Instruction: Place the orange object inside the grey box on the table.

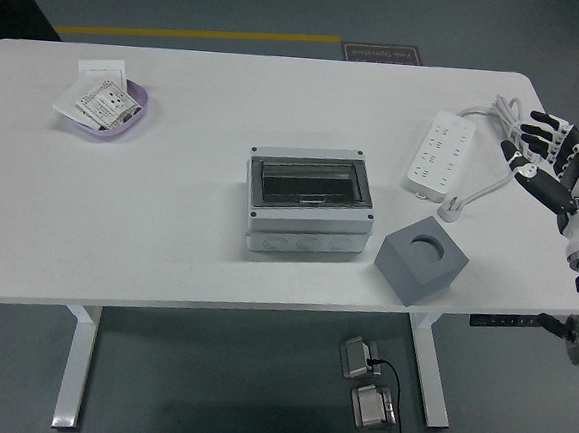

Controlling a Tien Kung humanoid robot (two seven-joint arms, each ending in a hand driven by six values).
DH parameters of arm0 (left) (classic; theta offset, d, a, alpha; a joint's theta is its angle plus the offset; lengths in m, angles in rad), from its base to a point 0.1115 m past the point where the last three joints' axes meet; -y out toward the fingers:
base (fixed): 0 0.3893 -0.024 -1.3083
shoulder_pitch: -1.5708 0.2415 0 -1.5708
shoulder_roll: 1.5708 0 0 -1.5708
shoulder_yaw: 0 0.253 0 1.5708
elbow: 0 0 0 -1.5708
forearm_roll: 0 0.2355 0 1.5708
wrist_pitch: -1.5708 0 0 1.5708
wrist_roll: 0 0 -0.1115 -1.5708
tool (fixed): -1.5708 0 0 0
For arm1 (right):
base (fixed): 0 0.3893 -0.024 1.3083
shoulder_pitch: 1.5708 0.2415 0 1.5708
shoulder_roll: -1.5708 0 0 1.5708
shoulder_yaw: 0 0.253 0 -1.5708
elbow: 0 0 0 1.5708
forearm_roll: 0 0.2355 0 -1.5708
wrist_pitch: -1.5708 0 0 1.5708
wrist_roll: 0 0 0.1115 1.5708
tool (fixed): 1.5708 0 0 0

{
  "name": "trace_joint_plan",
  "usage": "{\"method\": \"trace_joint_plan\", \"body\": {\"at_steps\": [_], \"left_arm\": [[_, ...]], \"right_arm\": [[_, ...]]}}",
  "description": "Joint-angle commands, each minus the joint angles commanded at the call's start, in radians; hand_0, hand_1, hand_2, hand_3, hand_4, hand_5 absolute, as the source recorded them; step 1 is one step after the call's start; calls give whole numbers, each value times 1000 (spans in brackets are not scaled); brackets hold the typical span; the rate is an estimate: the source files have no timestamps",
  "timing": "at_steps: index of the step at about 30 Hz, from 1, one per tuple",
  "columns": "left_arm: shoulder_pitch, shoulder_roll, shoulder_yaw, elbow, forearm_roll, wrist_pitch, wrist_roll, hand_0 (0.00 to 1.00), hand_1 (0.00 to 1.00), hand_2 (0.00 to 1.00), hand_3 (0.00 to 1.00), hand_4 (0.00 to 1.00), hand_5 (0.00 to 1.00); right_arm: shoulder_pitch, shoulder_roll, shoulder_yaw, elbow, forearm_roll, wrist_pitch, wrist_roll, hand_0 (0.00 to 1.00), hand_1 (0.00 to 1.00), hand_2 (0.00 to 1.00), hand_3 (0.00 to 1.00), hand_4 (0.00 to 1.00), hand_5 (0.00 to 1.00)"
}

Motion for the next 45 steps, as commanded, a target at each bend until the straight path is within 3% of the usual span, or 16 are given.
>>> {"method": "trace_joint_plan", "body": {"at_steps": [17, 45], "left_arm": [[2, 2, -36, 0, 37, 1, 7, 612, 639, 585, 575, 614, 140], [5, 16, -115, 0, 125, 2, 17, 611, 639, 586, 576, 614, 139]], "right_arm": [[3, 3, -6, 11, -15, -2, -5, 805, 728, 687, 746, 823, 234], [1, -39, 26, 35, -18, -3, -11, 807, 727, 677, 738, 821, 238]]}}
